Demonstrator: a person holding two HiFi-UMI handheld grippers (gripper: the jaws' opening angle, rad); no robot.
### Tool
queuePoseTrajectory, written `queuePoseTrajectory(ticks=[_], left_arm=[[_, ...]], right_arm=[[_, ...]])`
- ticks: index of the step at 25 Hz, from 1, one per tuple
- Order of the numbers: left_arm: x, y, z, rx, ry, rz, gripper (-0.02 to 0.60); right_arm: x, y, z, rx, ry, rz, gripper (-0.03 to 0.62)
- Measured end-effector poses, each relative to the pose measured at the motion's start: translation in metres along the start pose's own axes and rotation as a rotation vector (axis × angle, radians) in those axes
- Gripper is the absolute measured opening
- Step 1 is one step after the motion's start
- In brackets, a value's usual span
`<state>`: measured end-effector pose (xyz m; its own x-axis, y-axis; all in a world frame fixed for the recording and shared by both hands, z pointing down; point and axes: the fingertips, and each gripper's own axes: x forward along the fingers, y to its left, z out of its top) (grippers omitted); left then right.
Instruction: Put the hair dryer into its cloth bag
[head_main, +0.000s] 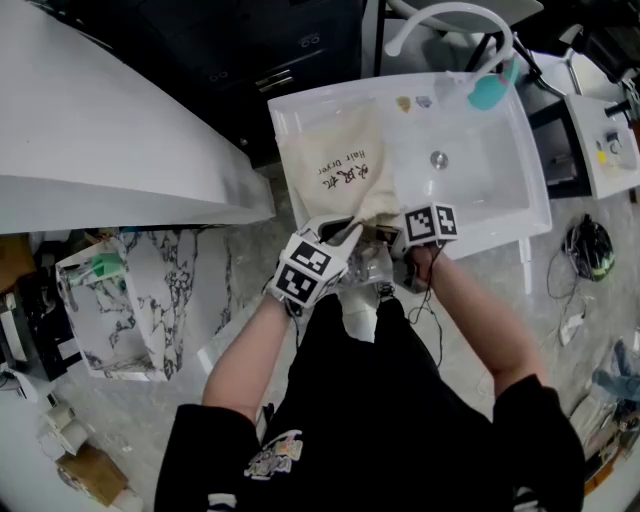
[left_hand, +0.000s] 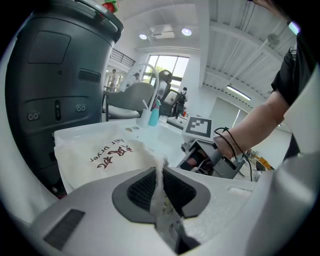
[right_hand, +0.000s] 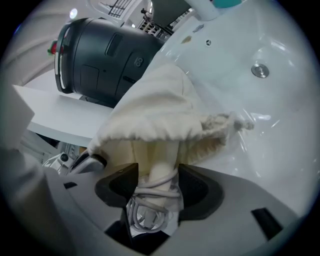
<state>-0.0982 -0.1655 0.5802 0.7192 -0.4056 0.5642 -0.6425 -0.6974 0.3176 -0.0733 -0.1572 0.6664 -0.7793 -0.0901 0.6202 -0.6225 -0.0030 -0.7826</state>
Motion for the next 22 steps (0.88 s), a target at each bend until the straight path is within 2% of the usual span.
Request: queuePoseTrajectory(ticks=[5,14,17,19,22], left_arm=[[0.001,-0.001,0.003,-0.002,-0.012,0.004,0.044],[0.001,-0.001,0.003,-0.028,-0.022,-0.003,0.044],[0.002,-0.002,0.003,-0.029,-0.024,-0.006,0.044],[0.001,-0.002,0.004,-0.024,-0.021,-0.011,0.044],[0.0,-0.003,0.003,-0.001,-0.004,-0.02,0.044]], right_arm=[[-0.005,0.002,-0.01,0.047,-0.01,-0.005,0.258],[0.007,-0.005,-0.016,0.223,-0.025,-0.001,0.28],[0.01,-0.004,-0.015,0.209,-0.046,0.004,0.257],[0.009,-0.001,-0.013,0.185,-0.067,0.021,0.2],[0.005,0.002,-0.006,0.159,-0.129,0.059,0.161]])
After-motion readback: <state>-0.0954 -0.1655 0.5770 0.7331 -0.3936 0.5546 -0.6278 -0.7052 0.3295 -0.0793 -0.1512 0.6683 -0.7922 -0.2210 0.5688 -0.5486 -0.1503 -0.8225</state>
